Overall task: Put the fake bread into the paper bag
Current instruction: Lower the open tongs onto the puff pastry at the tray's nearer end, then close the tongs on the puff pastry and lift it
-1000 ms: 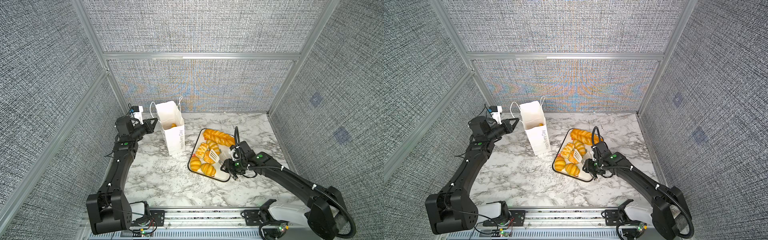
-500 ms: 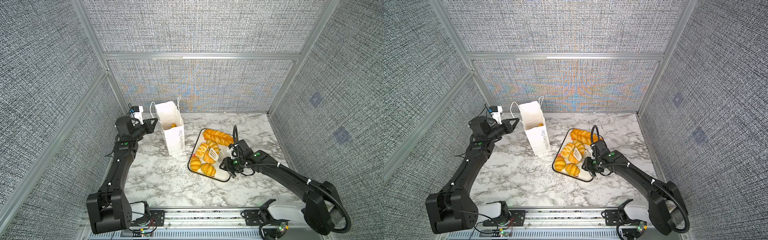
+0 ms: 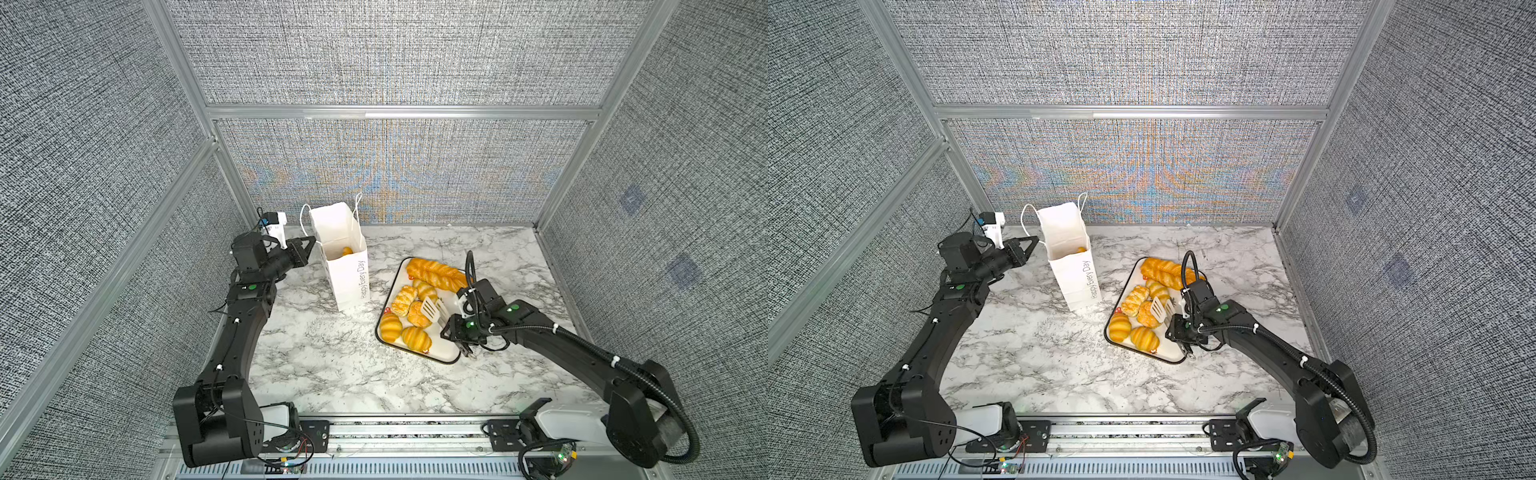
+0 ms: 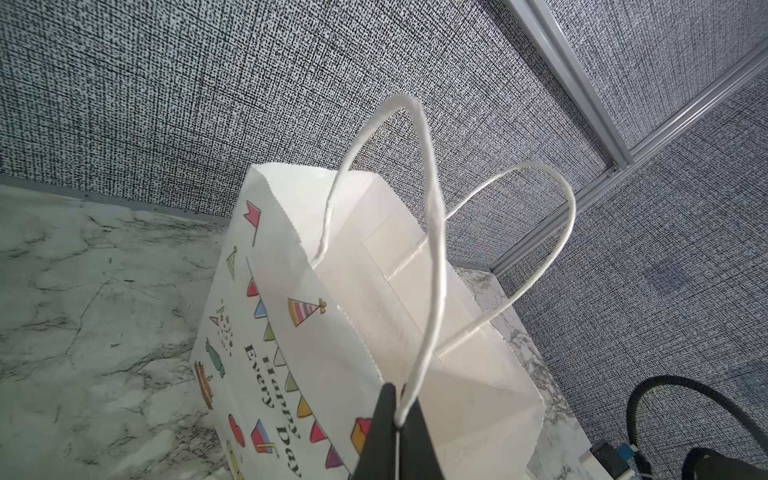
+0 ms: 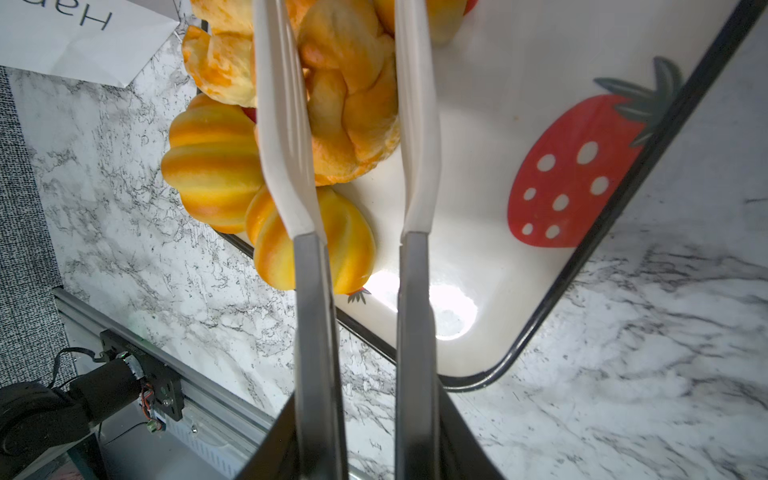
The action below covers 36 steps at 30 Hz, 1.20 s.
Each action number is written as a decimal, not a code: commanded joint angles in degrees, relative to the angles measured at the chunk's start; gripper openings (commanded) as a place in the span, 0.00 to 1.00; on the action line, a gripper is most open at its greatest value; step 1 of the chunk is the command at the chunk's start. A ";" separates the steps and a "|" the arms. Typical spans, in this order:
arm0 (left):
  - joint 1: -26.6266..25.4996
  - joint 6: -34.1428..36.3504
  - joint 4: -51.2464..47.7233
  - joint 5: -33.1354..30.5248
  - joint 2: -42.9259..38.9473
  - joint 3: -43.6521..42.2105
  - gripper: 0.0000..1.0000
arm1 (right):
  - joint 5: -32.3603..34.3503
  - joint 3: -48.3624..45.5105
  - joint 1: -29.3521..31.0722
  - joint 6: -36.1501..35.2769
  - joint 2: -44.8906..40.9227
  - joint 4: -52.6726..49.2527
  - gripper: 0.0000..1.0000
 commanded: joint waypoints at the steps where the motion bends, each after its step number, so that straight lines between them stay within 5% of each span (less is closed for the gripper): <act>1: 0.02 -0.11 1.42 0.56 -0.01 -0.28 0.00 | -0.37 0.37 0.02 -0.11 -0.15 1.65 0.32; 20: 0.05 -0.31 1.67 0.74 0.09 -0.36 0.00 | 1.42 1.45 -0.07 -0.69 -3.74 -1.95 0.26; 36: 0.01 -0.40 1.84 0.83 0.23 -0.46 0.00 | 4.16 19.80 0.00 -5.71 -2.79 -10.06 0.26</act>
